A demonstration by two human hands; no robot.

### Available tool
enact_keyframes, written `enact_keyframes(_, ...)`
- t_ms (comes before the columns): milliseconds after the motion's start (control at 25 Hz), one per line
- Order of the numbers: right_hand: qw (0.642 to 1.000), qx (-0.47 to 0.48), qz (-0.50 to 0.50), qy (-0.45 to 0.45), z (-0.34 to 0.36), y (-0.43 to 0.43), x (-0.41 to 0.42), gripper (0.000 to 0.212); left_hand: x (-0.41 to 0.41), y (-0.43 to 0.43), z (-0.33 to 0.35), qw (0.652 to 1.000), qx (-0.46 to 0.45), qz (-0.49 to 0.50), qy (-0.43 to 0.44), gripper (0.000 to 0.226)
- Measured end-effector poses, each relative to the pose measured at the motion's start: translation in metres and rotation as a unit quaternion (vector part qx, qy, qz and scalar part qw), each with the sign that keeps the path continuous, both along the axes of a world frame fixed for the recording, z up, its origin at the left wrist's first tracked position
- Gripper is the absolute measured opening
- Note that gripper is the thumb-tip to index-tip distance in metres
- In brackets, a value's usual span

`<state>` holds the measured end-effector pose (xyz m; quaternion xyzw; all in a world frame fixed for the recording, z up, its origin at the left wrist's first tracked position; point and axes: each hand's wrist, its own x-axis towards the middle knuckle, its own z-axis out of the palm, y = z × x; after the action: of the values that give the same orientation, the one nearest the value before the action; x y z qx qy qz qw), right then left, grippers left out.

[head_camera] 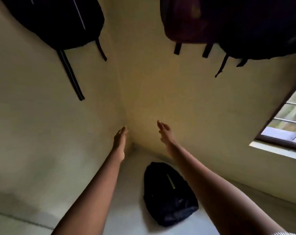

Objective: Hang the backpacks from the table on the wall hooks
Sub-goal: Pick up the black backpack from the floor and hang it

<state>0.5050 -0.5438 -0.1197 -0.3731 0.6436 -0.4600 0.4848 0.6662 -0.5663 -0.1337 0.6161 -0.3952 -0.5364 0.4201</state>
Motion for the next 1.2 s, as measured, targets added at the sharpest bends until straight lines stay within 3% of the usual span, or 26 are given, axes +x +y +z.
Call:
enact_keyframes(160, 0.993, 0.117, -0.018, 0.026, -0.074, -0.003, 0.019, 0.049, 0.025, -0.015, -0.077, 0.996, 0.09, -0.007, -0.002, 0.046)
enact_keyframes(200, 0.979, 0.201, 0.017, 0.036, -0.168, -0.023, 0.035, 0.05, 0.039, -0.028, -0.171, 0.985, 0.163, -0.022, -0.047, 0.044)
enact_keyframes(240, 0.965, 0.254, 0.035, 0.057, -0.219, -0.034, 0.041, 0.051, 0.043, -0.035, -0.216, 0.975, 0.212, -0.032, -0.056, 0.043)
enact_keyframes(280, 0.959, 0.257, 0.051, 0.104, -0.226, -0.026, 0.036, 0.051, 0.041, -0.029, -0.217, 0.972, 0.211, -0.043, -0.095, 0.041)
enact_keyframes(400, 0.941, 0.278, 0.103, 0.162, -0.282, -0.019, 0.031, 0.051, 0.044, -0.024, -0.258, 0.969, 0.215, -0.05, -0.107, 0.038)
enact_keyframes(520, 0.889, 0.354, 0.188, 0.219, -0.472, -0.02, 0.045, 0.051, 0.054, -0.02, -0.444, 0.947, 0.294, -0.037, -0.127, 0.035)
enact_keyframes(720, 0.854, 0.354, 0.265, 0.274, -0.665, -0.01, 0.067, 0.072, 0.055, -0.005, -0.619, 0.93, 0.35, -0.02, -0.11, 0.032)
enact_keyframes(800, 0.817, 0.36, 0.31, 0.329, -0.716, 0.002, 0.071, 0.084, 0.052, 0.001, -0.666, 0.925, 0.366, -0.025, -0.103, 0.031)
enact_keyframes(920, 0.752, 0.322, 0.358, 0.451, -0.766, 0.027, 0.076, 0.067, 0.045, 0.005, -0.708, 0.921, 0.376, -0.034, -0.095, 0.032)
enact_keyframes(1040, 0.752, 0.263, 0.36, 0.486, -0.775, 0.038, 0.071, 0.066, 0.04, 0.005, -0.718, 0.919, 0.38, -0.034, -0.097, 0.032)
enact_keyframes(1200, 0.777, 0.287, 0.387, 0.406, -0.718, 0.01, 0.046, 0.066, 0.039, 0.0, -0.673, 0.918, 0.39, -0.034, -0.064, 0.032)
